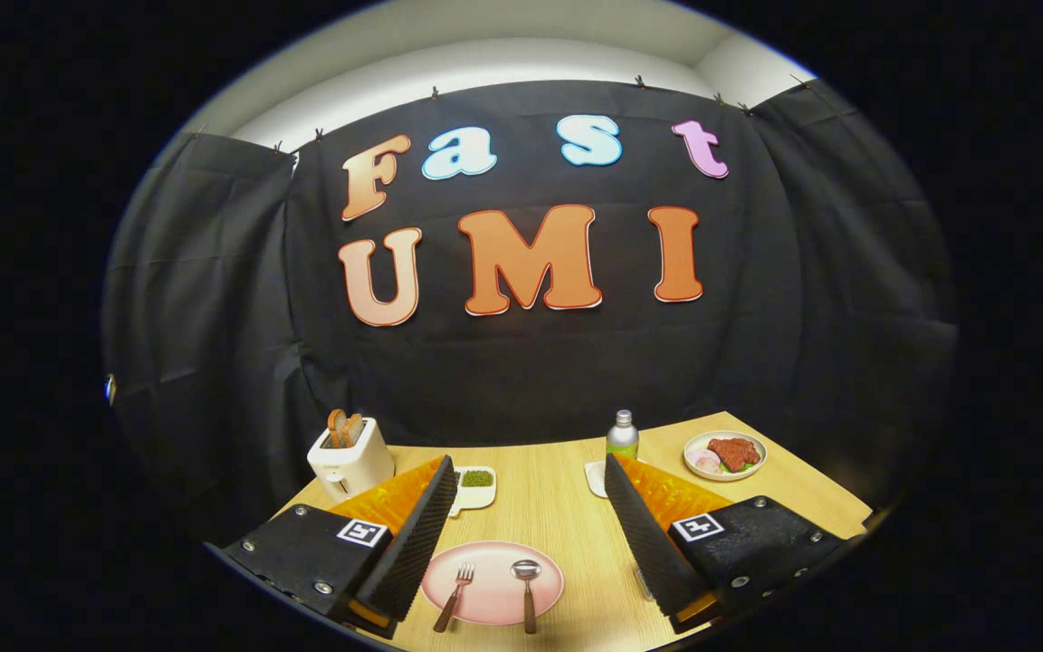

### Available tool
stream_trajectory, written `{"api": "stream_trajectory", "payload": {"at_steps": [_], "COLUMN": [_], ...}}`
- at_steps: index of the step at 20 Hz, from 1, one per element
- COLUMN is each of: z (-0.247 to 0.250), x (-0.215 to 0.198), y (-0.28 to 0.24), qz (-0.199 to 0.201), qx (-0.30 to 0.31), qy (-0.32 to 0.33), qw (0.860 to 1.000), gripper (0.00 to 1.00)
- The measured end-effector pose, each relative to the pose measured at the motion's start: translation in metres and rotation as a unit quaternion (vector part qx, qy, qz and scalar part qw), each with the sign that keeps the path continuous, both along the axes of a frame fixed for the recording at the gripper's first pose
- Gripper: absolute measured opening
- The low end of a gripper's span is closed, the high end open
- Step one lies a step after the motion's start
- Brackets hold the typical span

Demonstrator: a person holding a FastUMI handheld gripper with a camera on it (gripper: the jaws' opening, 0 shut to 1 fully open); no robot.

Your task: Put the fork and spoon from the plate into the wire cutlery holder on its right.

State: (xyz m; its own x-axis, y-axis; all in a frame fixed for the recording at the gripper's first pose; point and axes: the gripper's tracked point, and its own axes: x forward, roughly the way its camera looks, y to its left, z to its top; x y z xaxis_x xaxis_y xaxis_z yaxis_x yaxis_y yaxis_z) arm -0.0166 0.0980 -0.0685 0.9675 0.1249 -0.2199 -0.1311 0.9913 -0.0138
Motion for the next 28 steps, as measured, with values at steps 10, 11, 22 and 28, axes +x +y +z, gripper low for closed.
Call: {"api": "stream_trajectory", "payload": {"at_steps": [10,11,22,28], "z": [-0.027,-0.032,-0.108,-0.173], "x": [0.005,0.004,0.014,0.012], "y": [0.004,0.004,0.004,0.009], "qz": [0.007,0.009,0.019,0.035], "qx": [-0.013,-0.014,-0.046,-0.078], "qy": [0.026,0.028,0.085,0.142], "qw": [1.0,0.999,0.995,0.986], "gripper": [0.98,0.98,0.99,0.89]}}
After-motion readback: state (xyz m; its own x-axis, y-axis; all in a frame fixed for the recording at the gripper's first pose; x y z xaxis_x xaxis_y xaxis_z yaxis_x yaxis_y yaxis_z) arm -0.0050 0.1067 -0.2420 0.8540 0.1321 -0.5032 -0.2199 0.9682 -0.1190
